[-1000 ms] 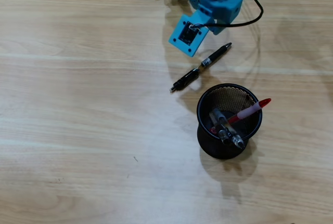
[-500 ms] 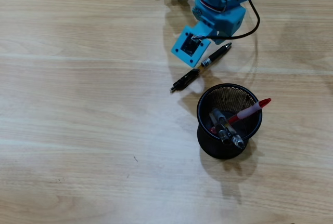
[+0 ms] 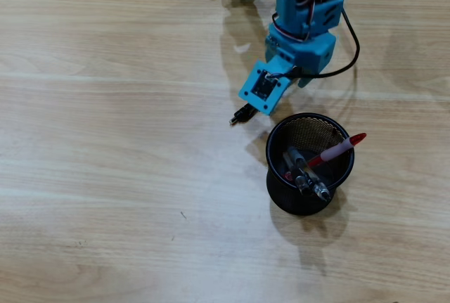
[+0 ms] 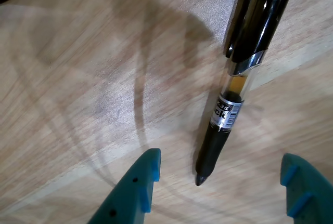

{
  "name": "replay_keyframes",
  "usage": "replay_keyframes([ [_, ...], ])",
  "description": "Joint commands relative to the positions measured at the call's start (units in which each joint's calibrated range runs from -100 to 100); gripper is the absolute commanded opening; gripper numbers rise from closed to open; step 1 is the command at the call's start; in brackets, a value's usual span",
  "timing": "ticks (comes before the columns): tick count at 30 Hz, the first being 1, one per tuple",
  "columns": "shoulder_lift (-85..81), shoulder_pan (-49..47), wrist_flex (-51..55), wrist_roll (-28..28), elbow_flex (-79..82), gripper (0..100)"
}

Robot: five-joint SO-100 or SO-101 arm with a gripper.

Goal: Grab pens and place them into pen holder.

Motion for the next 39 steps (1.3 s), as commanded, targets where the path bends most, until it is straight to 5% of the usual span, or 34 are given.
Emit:
replay_keyframes([
  [1,-0.05,0.41,-2.4,-0.36,1.96,27],
  [12,-0.13,0.95,-21.26,-2.45,17.53,27],
  [19,-0.47,1.14,-21.08,-2.45,18.79,26],
  [26,-0.56,1.05,-20.99,-2.45,18.88,8],
  [39,-0.64,1.14,-20.9,-2.3,19.43,3],
])
